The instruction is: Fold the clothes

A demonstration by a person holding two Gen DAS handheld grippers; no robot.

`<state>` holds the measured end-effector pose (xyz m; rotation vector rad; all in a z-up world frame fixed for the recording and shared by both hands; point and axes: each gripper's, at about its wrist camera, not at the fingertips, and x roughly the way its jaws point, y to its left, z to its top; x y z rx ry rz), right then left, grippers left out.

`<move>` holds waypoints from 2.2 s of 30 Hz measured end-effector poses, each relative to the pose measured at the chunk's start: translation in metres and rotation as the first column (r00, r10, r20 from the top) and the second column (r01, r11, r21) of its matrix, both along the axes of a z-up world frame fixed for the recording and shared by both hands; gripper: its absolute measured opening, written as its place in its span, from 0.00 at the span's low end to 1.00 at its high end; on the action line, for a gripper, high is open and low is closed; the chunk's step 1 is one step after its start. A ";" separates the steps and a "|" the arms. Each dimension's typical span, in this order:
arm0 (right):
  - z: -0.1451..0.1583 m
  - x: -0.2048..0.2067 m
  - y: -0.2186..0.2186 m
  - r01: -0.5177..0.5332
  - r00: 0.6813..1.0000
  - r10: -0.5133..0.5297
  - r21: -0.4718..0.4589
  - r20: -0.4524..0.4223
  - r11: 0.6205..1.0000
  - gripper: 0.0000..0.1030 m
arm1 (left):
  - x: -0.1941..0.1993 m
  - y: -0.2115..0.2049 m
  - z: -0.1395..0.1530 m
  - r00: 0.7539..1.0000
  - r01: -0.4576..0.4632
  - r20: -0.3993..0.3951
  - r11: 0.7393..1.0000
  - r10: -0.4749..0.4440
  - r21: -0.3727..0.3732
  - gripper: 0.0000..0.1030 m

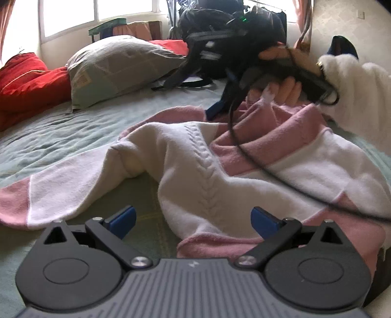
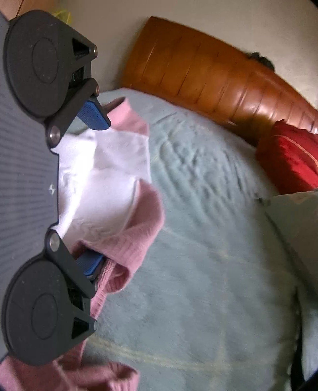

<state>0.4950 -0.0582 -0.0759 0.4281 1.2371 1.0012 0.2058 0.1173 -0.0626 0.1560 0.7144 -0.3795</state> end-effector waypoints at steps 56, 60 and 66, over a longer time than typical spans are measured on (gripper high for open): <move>0.014 0.023 -0.155 0.098 0.879 0.183 -0.541 0.441 0.836 0.63 | 0.006 -0.047 0.009 0.999 0.026 -0.028 0.999 -0.025 0.046 0.97; 0.014 0.019 -0.162 -0.017 0.887 0.245 -0.503 0.391 0.864 0.62 | 0.010 -0.054 0.005 0.999 0.023 -0.042 0.998 -0.021 0.055 0.97; 0.010 0.020 -0.143 -0.055 0.843 0.327 -0.535 0.428 0.843 0.56 | 0.016 -0.067 -0.001 0.998 0.019 -0.055 0.997 -0.014 0.075 0.97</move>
